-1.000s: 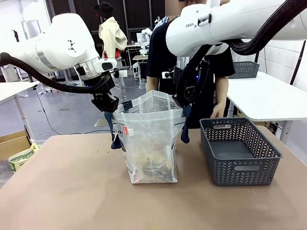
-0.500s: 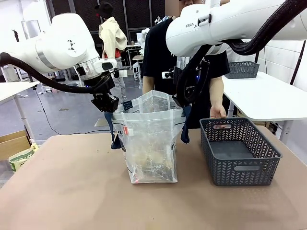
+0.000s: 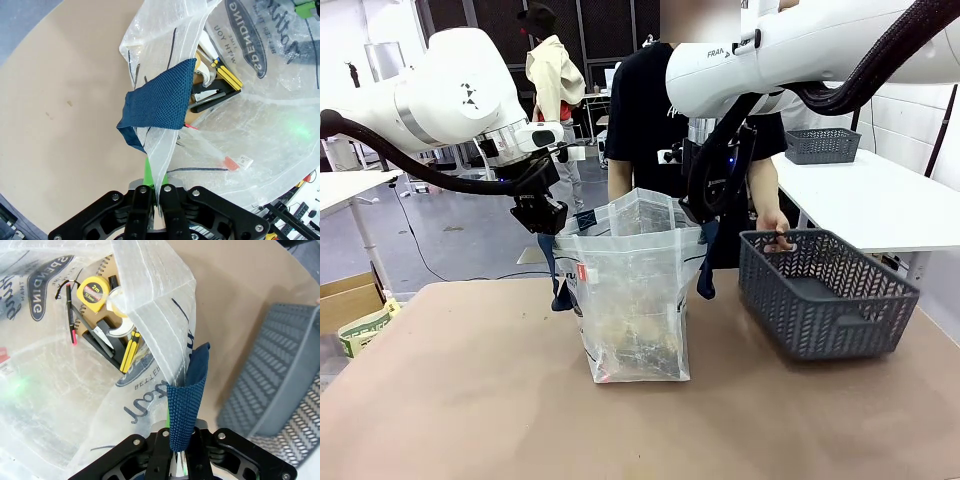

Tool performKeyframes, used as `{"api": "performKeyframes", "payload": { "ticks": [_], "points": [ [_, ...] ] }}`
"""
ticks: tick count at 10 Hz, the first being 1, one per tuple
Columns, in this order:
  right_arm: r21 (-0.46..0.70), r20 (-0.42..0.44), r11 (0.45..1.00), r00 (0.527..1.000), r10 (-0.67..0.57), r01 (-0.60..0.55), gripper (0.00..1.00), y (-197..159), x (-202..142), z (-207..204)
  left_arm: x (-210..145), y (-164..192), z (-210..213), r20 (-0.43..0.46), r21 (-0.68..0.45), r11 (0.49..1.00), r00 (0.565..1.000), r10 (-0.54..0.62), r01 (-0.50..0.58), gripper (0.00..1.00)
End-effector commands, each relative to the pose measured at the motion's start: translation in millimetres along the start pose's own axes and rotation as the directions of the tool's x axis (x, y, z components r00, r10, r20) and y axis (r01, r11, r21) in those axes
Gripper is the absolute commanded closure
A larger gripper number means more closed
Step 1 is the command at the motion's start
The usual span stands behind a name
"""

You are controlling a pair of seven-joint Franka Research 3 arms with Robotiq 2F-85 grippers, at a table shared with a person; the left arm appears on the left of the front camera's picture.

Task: Transfer purchased items from the store into the shopping bag.
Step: Move the Reusable shopping bag to the right side of the table.

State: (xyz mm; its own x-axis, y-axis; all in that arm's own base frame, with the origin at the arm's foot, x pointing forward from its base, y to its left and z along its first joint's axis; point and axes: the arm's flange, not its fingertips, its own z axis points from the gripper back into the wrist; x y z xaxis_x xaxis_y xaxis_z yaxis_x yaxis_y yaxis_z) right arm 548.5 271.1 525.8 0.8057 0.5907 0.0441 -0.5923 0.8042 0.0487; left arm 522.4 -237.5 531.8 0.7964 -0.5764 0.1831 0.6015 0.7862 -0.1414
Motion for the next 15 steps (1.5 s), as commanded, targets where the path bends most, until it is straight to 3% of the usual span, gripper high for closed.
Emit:
{"api": "performKeyframes", "payload": {
  "ticks": [1, 7, 8, 12, 15],
  "points": [
    [0.000, 0.001, 1.000, 1.000, -0.002, 0.002, 1.00, -0.8, 0.8, -0.4, -0.3, -0.3, 1.7, -0.001, 0.004, 1.000, 1.000, -0.002, 0.002, 1.00],
    [0.033, 0.019, 0.999, 0.999, -0.035, 0.034, 1.00, 4.2, 0.3, 2.8, -0.5, -2.4, 4.5, 0.016, -0.001, 1.000, 1.000, 0.001, -0.001, 1.00],
    [0.053, -0.006, 0.985, 0.987, -0.162, 0.162, 1.00, 11.0, 2.1, 6.6, -1.4, -4.9, 9.1, 0.033, 0.006, 1.000, 0.999, 0.008, -0.009, 1.00],
    [0.090, -0.081, 0.891, 0.895, -0.440, 0.446, 1.00, 35.0, 9.4, 18.3, 4.8, -19.8, 26.1, 0.037, 0.012, 0.989, 0.989, 0.144, -0.145, 1.00],
    [0.057, -0.128, 0.837, 0.835, -0.535, 0.545, 1.00, 46.8, 22.1, 18.4, 19.0, -46.7, 22.2, 0.008, -0.019, 0.977, 0.977, 0.213, -0.213, 1.00]
  ]
}}
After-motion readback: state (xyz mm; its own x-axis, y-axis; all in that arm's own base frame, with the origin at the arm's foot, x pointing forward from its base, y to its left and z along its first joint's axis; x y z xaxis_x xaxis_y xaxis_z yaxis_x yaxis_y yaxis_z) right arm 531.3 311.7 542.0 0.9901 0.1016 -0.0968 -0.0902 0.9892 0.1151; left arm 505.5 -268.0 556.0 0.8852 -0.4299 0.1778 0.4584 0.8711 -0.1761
